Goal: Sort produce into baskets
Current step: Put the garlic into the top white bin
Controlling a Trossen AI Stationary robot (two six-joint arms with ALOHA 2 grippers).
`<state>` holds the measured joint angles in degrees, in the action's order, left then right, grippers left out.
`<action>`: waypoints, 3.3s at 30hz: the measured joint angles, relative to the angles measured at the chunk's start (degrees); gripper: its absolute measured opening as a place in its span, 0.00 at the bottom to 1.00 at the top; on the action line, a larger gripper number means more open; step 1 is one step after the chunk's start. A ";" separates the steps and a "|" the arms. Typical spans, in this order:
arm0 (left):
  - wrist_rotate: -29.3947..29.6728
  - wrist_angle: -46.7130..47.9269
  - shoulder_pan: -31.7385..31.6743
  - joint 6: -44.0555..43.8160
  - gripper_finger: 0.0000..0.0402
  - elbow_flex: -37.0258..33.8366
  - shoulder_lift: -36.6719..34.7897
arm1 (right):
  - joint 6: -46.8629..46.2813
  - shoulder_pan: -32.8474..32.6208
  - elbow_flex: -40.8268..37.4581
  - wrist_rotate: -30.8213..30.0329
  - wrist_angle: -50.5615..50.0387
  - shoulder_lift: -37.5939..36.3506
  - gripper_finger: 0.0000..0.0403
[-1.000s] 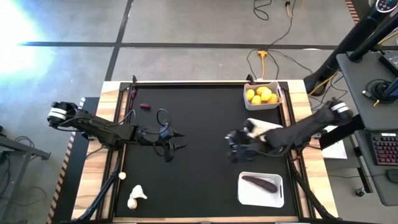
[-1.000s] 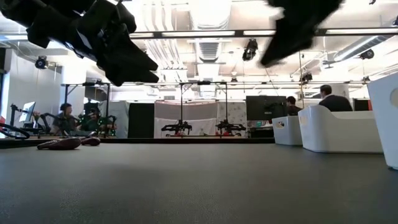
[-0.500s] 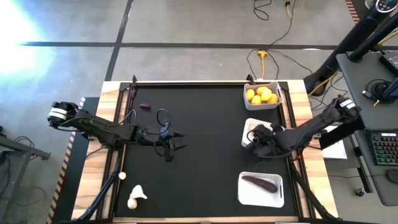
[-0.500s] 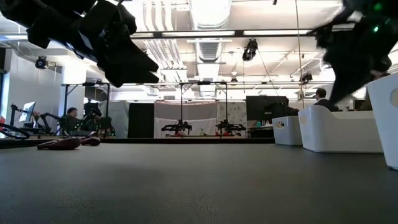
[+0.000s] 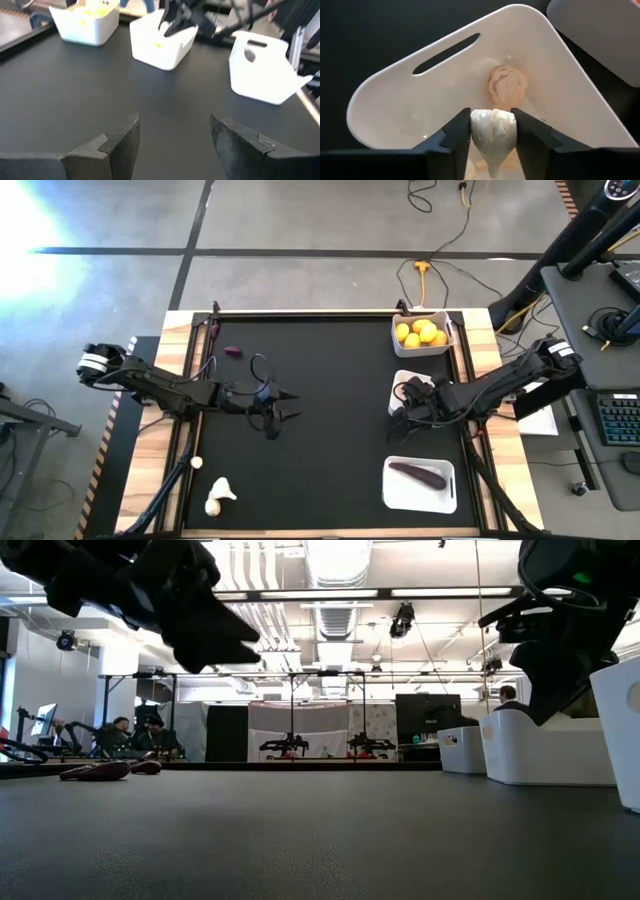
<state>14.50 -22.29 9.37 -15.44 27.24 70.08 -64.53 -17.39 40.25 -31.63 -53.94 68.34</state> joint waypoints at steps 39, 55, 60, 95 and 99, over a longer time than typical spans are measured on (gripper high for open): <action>-16.19 84.69 29.72 -44.48 0.55 26.68 1.41 | 22.67 -11.42 12.33 -12.09 24.26 1.16 0.59; -22.64 72.93 41.30 -49.08 0.59 31.28 19.68 | 23.16 -11.32 12.31 -13.37 24.34 1.94 0.62; -22.79 76.32 41.48 -50.92 0.68 31.50 22.30 | 23.15 -11.32 12.31 -13.44 24.46 1.94 0.62; -14.80 76.70 41.50 -45.89 0.52 33.82 30.07 | 23.18 -11.32 12.24 -13.49 24.31 1.94 0.62; -5.51 77.78 39.01 -40.86 0.49 37.58 28.56 | 23.18 -11.32 12.24 -13.49 24.51 1.94 0.61</action>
<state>8.99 55.48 48.38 -56.30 64.82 98.65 -41.34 -28.71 52.49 -45.12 -29.42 70.28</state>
